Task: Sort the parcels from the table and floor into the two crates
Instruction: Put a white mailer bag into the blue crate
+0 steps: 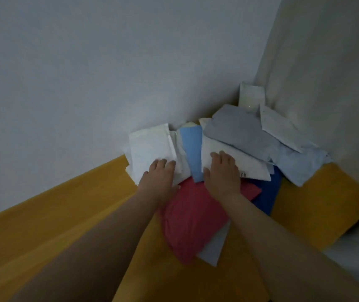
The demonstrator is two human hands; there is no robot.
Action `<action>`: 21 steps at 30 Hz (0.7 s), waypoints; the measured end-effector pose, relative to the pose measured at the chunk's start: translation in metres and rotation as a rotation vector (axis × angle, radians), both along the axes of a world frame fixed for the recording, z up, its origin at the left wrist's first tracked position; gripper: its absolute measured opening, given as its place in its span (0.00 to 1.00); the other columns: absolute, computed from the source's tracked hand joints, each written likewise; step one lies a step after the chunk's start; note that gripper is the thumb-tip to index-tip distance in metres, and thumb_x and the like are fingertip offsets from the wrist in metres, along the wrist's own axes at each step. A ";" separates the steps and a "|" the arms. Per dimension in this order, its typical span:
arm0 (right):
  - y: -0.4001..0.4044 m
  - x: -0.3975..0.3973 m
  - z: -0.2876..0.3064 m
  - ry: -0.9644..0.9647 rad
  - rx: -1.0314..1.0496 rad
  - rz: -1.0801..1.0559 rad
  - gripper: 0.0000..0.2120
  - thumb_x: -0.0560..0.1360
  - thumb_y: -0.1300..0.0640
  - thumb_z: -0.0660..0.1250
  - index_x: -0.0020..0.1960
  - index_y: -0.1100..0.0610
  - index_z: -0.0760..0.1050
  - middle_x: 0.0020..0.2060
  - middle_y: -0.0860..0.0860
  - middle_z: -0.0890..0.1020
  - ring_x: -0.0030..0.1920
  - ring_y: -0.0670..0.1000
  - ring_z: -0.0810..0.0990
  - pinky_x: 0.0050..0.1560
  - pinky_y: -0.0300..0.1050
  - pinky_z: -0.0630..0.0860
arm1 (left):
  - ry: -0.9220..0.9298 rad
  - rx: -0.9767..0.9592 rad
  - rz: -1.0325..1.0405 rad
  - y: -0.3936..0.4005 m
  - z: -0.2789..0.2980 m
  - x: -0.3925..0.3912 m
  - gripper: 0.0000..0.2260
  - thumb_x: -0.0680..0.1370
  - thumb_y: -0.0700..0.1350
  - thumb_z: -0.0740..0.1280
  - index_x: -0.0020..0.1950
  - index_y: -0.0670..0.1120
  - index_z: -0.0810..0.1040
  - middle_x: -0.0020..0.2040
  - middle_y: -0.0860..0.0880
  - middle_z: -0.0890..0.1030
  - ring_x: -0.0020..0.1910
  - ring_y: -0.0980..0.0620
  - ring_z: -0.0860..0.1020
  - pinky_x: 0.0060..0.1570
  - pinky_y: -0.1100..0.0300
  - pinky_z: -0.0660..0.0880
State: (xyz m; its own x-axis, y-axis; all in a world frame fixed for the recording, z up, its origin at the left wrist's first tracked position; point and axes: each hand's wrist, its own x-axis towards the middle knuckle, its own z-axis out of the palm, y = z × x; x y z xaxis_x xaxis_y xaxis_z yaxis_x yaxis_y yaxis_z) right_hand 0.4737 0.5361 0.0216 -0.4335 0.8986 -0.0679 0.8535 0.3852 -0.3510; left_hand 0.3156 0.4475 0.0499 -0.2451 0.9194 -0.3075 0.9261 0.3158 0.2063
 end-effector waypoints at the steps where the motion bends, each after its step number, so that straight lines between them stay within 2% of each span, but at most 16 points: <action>1: 0.023 0.006 -0.003 0.009 0.029 -0.051 0.24 0.82 0.51 0.56 0.74 0.60 0.59 0.74 0.60 0.61 0.73 0.59 0.58 0.72 0.53 0.60 | 0.003 0.025 -0.023 0.023 0.000 0.002 0.33 0.78 0.54 0.65 0.78 0.47 0.54 0.76 0.44 0.59 0.76 0.43 0.54 0.70 0.43 0.63; 6: 0.136 0.045 -0.021 0.009 0.135 -0.308 0.24 0.81 0.50 0.56 0.73 0.60 0.61 0.72 0.61 0.63 0.71 0.60 0.60 0.69 0.55 0.60 | -0.005 0.093 -0.214 0.150 -0.010 0.029 0.32 0.79 0.58 0.62 0.79 0.51 0.53 0.77 0.43 0.57 0.76 0.42 0.54 0.70 0.42 0.62; 9: 0.197 0.069 -0.038 0.038 0.170 -0.512 0.25 0.80 0.48 0.56 0.73 0.60 0.61 0.73 0.60 0.62 0.73 0.60 0.57 0.71 0.58 0.55 | -0.049 0.155 -0.258 0.221 -0.027 0.047 0.28 0.80 0.53 0.61 0.78 0.52 0.54 0.77 0.43 0.58 0.76 0.43 0.55 0.71 0.42 0.61; 11: 0.234 0.086 -0.051 0.066 0.090 -0.636 0.29 0.80 0.42 0.54 0.75 0.57 0.59 0.76 0.58 0.59 0.76 0.60 0.51 0.73 0.64 0.48 | -0.068 0.192 -0.279 0.264 -0.040 0.056 0.26 0.82 0.51 0.59 0.78 0.51 0.55 0.77 0.43 0.58 0.76 0.43 0.56 0.71 0.42 0.61; 13: 0.262 0.102 -0.067 0.087 -0.115 -0.728 0.35 0.77 0.33 0.52 0.78 0.50 0.53 0.78 0.55 0.52 0.77 0.61 0.45 0.71 0.71 0.42 | -0.067 0.210 -0.298 0.304 -0.052 0.064 0.25 0.82 0.50 0.57 0.79 0.52 0.54 0.77 0.43 0.58 0.76 0.43 0.56 0.71 0.42 0.60; 16: 0.277 0.107 -0.098 0.103 -0.405 -0.717 0.43 0.69 0.22 0.53 0.77 0.41 0.47 0.78 0.51 0.46 0.77 0.63 0.42 0.68 0.76 0.42 | -0.070 0.171 -0.321 0.355 -0.068 0.072 0.32 0.79 0.54 0.63 0.79 0.56 0.51 0.79 0.44 0.53 0.77 0.43 0.52 0.71 0.40 0.58; 18: 0.273 0.104 -0.118 0.090 -0.402 -0.711 0.44 0.66 0.20 0.51 0.76 0.37 0.43 0.78 0.50 0.42 0.77 0.62 0.39 0.66 0.78 0.43 | -0.021 0.105 -0.374 0.385 -0.079 0.075 0.40 0.74 0.60 0.69 0.79 0.59 0.48 0.80 0.45 0.47 0.78 0.42 0.46 0.71 0.36 0.55; 21: 0.272 0.101 -0.133 0.052 -0.319 -0.733 0.44 0.65 0.20 0.49 0.75 0.35 0.42 0.78 0.48 0.41 0.76 0.62 0.38 0.65 0.79 0.44 | 0.129 0.081 -0.502 0.426 -0.093 0.077 0.48 0.67 0.69 0.70 0.78 0.61 0.46 0.79 0.49 0.38 0.77 0.42 0.37 0.70 0.32 0.48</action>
State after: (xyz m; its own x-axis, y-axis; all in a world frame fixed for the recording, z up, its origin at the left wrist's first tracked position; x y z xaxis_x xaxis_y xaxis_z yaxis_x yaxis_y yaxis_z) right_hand 0.5742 0.8080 -0.1110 0.2503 0.8964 -0.3657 0.8299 -0.3932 -0.3959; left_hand 0.3921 0.8733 -0.0433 0.2009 0.9531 -0.2266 0.9788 -0.1858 0.0861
